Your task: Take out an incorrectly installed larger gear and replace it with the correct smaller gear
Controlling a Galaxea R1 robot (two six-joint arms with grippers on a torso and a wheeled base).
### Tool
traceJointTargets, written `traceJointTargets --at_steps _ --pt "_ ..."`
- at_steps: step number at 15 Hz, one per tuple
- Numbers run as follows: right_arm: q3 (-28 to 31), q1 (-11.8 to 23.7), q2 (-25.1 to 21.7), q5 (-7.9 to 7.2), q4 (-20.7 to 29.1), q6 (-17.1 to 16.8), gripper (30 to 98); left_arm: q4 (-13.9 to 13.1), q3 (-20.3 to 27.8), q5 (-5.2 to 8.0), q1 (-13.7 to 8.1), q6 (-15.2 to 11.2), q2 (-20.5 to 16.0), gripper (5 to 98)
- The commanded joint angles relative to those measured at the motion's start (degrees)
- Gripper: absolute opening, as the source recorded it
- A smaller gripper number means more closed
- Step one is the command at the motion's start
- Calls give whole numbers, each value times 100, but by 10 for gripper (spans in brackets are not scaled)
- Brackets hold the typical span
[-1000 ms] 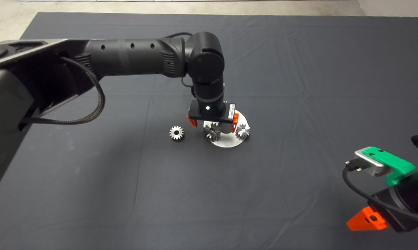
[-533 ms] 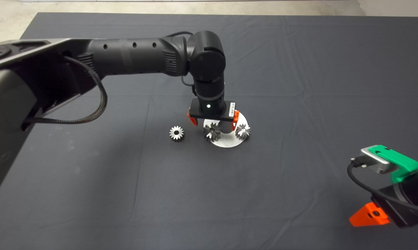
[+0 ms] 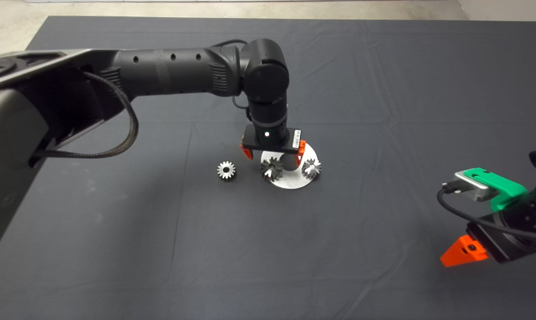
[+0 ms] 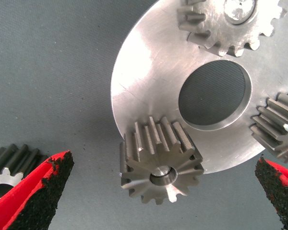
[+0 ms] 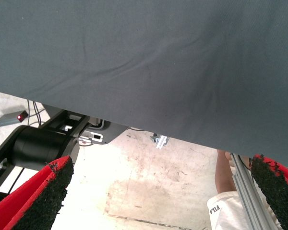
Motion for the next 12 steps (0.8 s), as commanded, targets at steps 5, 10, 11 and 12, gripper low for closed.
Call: traceJointTargets --at_steps 5,10,11,12 --pt "-25 135 -45 -602 292 -66 978 40 24 125 -51 36 7 976" --pt "-16 135 -45 -593 292 -63 978 40 95 293 90 36 17 976" --pt "-16 135 -53 -597 284 -63 978 40 94 293 139 36 16 976" --pt "-16 135 -53 -593 284 -63 978 40 95 293 143 38 16 976"
